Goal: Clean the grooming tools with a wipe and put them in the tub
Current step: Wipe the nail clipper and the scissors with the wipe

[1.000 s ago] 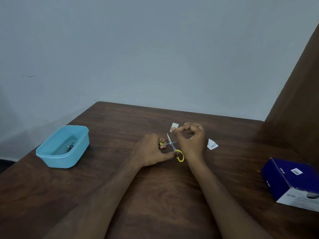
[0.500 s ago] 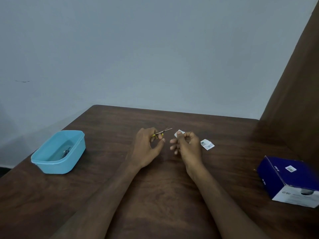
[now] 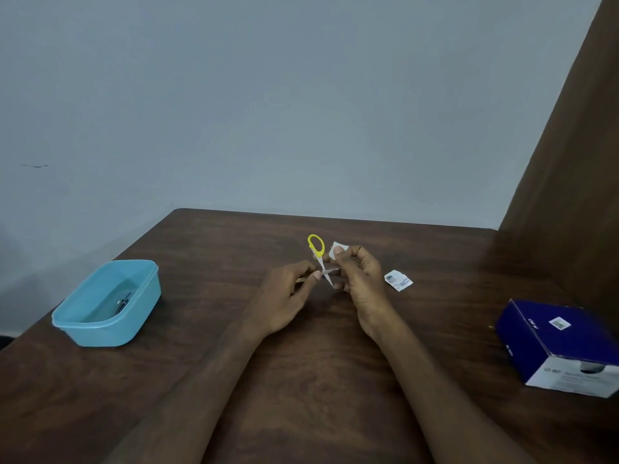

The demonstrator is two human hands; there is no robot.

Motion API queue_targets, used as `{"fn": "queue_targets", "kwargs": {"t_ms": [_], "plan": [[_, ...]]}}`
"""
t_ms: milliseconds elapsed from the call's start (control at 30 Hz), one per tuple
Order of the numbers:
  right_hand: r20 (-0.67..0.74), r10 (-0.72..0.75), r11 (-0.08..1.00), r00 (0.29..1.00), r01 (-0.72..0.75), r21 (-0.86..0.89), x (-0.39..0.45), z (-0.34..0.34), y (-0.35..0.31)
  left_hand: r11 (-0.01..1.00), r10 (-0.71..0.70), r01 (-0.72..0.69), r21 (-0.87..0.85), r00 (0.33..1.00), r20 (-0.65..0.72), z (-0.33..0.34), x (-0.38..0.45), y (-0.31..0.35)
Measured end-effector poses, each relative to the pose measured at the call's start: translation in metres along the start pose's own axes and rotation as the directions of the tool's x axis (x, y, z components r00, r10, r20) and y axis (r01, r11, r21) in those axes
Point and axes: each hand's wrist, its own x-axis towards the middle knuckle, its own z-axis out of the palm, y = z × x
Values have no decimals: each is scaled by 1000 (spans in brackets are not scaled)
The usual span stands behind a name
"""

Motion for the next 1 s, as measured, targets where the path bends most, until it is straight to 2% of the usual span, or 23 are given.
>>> {"fn": "queue_targets", "kwargs": {"t_ms": [100, 200, 267, 367, 600, 733, 833, 900, 1000], "plan": [[12, -64, 995, 998, 65, -71, -2, 2, -1, 991, -55, 61, -123, 997, 48, -3, -1, 2], [-66, -176, 977, 982, 166, -131, -2, 0, 0, 965, -90, 104, -240, 994, 67, -3, -2, 2], [-115, -255, 951, 960, 227, -212, -1, -3, 0, 949, -132, 143, -282, 990, 57, -3, -1, -1], [-119, -310, 921, 943, 268, -281, -2, -4, 2, 931, -177, 189, -312, 982, 67, -2, 1, -5], [-14, -294, 892, 956, 269, -363, -4, 1, 10, 922, -158, 179, -343, 983, 88, -4, -1, -5], [-95, -199, 922, 975, 154, -356, -2, 0, 14, 910, -153, 188, -370, 981, 122, -7, -2, -4], [-289, -193, 955, 938, 112, -274, 1, -3, 10, 906, -176, 209, -369, 977, 121, -8, -4, 0], [-348, -192, 974, 917, 136, -179, 2, -5, 4, 906, -198, 226, -359, 974, 112, -8, -2, 1], [-194, -188, 975, 963, 159, -156, -2, -3, 3, 896, -219, 241, -374, 971, 99, -8, 1, -4]]}}
